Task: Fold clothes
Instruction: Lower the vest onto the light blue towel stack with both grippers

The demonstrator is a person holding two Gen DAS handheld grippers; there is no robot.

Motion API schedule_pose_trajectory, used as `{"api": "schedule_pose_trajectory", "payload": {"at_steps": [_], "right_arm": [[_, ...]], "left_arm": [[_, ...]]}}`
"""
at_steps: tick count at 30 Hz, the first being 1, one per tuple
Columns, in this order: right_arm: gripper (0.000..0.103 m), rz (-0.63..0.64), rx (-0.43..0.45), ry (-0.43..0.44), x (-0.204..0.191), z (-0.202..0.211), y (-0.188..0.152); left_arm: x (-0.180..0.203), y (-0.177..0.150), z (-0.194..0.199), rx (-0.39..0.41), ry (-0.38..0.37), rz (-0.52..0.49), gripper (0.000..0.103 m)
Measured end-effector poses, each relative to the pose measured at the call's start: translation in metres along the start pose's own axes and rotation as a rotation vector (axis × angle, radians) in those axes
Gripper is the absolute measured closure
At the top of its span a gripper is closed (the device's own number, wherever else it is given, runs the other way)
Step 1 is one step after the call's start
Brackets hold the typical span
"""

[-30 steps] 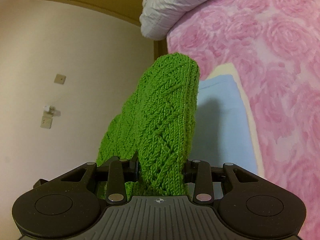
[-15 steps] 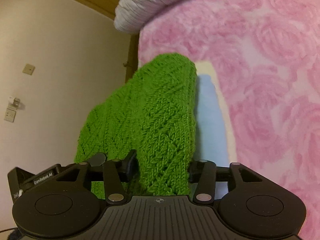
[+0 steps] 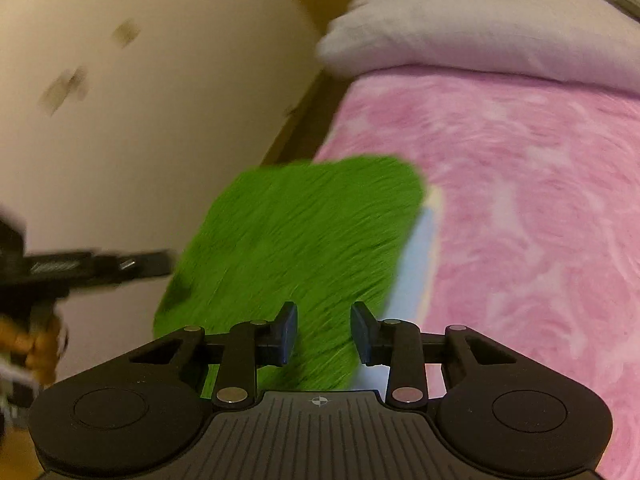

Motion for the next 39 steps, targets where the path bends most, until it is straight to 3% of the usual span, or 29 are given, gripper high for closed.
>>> {"api": "schedule_pose_trajectory", "payload": {"at_steps": [1,3,7,11,16,21,24,27,39], "right_arm": [[0.068,0.042,-0.019,-0.008,-0.008,-0.006,-0.003],[0.068,0.113,-0.044,-0.027,-0.023,-0.020,-0.012],[0.068,0.297,-0.091,-0.068,-0.049,-0.043,-0.030],[0.068,0.465,-0.074,-0.108,-0.060,-0.056,-0.054],[0.068,0.381,-0.100,-0.097,-0.054,-0.045,-0.036],[0.068,0.248,-0.040,-0.078,-0.051,-0.012,-0.026],[0.068,0.210,-0.061,-0.046,-0.057,-0.008,-0.030],[0.068,0.238,-0.109,-0.041,-0.069,-0.018,-0.037],[0.068,0.561,-0.118,-0.099,-0.101,-0.048,-0.073]], "left_arm": [[-0.004,-0.008,-0.008,-0.010,0.060,-0.017,0.094],[-0.016,-0.023,-0.012,0.015,0.108,-0.015,0.094],[-0.039,-0.044,-0.009,0.047,0.086,0.068,0.093],[-0.036,-0.047,-0.009,0.067,0.101,0.015,0.093],[-0.018,-0.045,0.007,0.086,0.128,-0.034,0.094],[0.007,-0.045,0.034,0.093,0.050,-0.061,0.094],[0.008,-0.056,0.025,0.046,0.078,-0.077,0.092],[-0.002,-0.065,0.014,0.036,0.113,-0.067,0.089],[-0.027,-0.088,0.010,0.100,0.124,-0.062,0.090]]}}
Point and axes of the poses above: each gripper's, at about its wrist camera, not at the fingertips, and z roughly against the way its jaws point, x to its right, y to its top, the point moved 4 cm from there along -z, roughly the way its jaws point, and after that the axes turned 12 degrees about z, right-handed, at the moved point
